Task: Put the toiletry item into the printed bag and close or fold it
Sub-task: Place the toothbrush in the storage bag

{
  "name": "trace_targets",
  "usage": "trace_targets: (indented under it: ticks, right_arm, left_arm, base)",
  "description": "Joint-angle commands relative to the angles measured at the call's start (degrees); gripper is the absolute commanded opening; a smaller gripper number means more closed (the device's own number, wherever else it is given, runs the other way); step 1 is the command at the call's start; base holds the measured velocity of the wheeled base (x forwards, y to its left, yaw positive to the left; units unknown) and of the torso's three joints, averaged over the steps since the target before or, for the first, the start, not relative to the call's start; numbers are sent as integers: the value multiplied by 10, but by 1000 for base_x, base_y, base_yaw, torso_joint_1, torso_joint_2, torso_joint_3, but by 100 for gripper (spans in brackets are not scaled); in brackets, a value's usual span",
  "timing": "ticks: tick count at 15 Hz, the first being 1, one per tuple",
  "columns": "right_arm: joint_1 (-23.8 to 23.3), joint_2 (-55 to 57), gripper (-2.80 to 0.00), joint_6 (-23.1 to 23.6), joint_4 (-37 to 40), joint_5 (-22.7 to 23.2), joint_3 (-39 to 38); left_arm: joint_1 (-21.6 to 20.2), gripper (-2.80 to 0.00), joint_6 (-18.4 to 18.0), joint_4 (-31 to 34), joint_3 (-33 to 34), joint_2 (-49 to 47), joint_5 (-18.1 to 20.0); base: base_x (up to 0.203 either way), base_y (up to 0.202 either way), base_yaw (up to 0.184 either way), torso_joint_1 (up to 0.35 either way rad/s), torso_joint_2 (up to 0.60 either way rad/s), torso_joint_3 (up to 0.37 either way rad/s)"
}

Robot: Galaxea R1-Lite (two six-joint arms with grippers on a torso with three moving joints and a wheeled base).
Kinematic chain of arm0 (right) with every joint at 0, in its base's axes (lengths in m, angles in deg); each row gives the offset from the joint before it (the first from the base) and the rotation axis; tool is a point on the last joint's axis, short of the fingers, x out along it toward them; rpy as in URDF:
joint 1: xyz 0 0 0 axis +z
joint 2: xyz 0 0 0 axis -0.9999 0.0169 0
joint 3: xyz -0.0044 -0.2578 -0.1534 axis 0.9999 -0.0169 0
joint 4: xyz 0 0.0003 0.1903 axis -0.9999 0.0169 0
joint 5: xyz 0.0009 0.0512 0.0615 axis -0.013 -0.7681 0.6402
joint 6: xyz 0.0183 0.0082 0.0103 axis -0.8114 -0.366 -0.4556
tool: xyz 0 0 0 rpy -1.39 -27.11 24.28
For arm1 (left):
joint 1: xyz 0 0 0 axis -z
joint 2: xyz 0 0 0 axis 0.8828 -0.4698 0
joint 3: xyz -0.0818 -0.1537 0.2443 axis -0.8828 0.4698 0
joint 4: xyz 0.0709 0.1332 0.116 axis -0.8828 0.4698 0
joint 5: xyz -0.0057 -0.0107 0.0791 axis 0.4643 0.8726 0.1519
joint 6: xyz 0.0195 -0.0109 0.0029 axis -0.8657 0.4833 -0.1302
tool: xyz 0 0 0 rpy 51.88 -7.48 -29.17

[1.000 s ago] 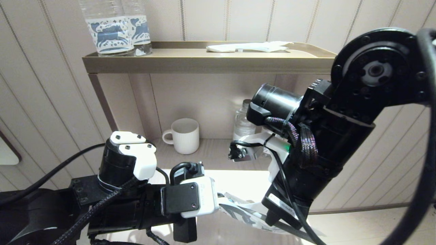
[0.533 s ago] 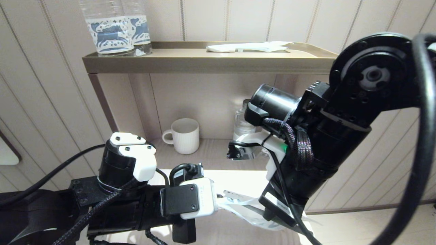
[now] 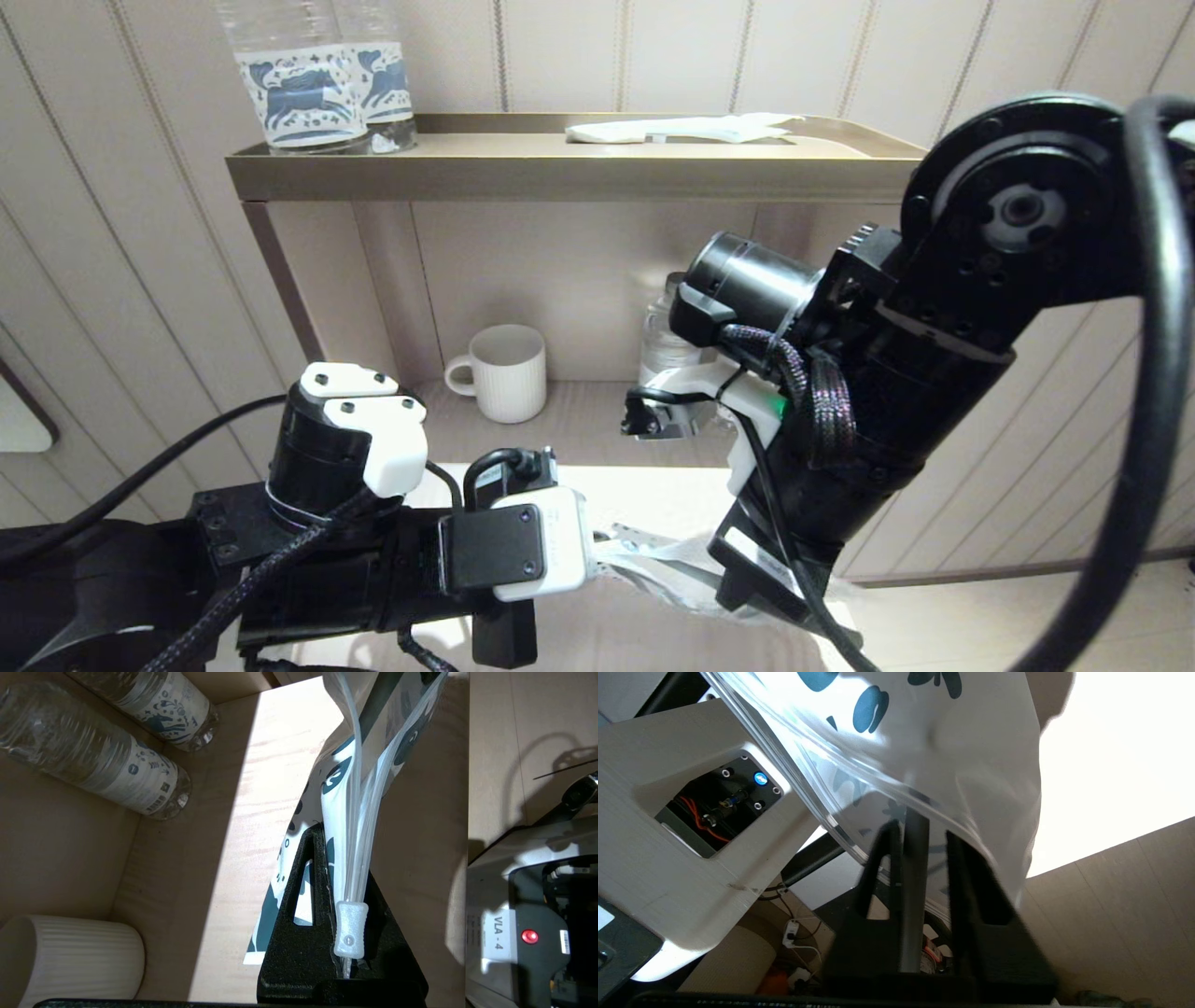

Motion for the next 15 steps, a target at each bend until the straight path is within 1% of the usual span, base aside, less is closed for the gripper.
trace_targets:
  ticks: [1,6,8,15]
  right_arm:
    - [0,0,0,-1,3,-3,9]
    - [-1,-1,0,-2,3,-2,14]
    - [-1,-2,0,-2,3,-2,27]
    - [-7,-37,0,-2,4,0,28]
  left_arm:
    - [0,-280,-2,-1,0,1,0]
    - [0,-280,-2,-1,0,0,1]
    - [0,-280,-2,-1,1,-2,2]
    - [0,-280,2,-3,-3,-18,4]
  base:
    - [0,0,0,0,0,0]
    - [0,0,0,0,0,0]
    - [0,0,0,0,0,0]
    - [0,0,0,0,0,0]
